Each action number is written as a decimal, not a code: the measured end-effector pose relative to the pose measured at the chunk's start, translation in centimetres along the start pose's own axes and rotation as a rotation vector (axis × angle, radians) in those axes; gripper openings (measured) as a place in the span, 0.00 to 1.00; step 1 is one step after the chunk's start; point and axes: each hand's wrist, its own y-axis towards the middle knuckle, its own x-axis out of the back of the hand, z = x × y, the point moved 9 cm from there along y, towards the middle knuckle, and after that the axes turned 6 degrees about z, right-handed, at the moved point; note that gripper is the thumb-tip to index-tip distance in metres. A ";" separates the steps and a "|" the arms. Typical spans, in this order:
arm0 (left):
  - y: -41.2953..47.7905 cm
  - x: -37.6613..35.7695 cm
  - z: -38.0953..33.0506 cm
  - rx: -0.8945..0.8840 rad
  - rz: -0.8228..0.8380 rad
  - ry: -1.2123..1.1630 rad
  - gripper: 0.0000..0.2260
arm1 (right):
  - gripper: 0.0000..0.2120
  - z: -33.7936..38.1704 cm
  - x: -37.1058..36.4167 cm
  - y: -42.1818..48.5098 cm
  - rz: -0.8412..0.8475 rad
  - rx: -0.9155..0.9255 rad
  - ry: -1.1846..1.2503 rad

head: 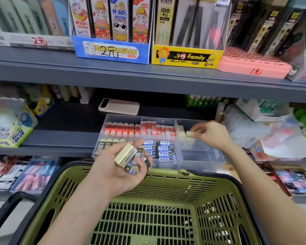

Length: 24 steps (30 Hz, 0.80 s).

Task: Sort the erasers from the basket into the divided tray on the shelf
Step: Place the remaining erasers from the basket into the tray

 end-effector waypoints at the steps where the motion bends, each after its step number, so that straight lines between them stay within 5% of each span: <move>1: 0.1 -0.1 0.0 -0.003 -0.002 0.003 0.11 | 0.05 0.0 -0.2 0.1 0.027 0.017 0.022; 4: 0.3 -0.4 0.1 -0.003 -0.002 0.009 0.12 | 0.08 0.3 -0.5 -0.1 0.088 0.040 0.008; 7: 0.5 -0.7 0.3 0.000 -0.003 0.014 0.12 | 0.10 2.2 1.1 -1.4 -0.061 0.081 -0.183; 10: 0.8 -0.8 0.6 0.003 -0.008 0.033 0.13 | 0.13 7.7 2.7 -5.5 -0.200 0.318 0.094; 13: 0.9 -0.9 1.0 -0.007 -0.017 0.058 0.11 | 0.19 13.8 2.1 -10.0 -0.089 0.546 0.241; 19: 1.0 -0.1 1.3 -0.074 -0.068 0.055 0.06 | 0.07 17.5 1.2 -12.7 -0.059 0.656 0.186; 24: 0.9 -0.4 2.0 -0.035 -0.052 0.041 0.04 | 0.06 17.5 0.8 -13.5 -0.029 0.727 0.212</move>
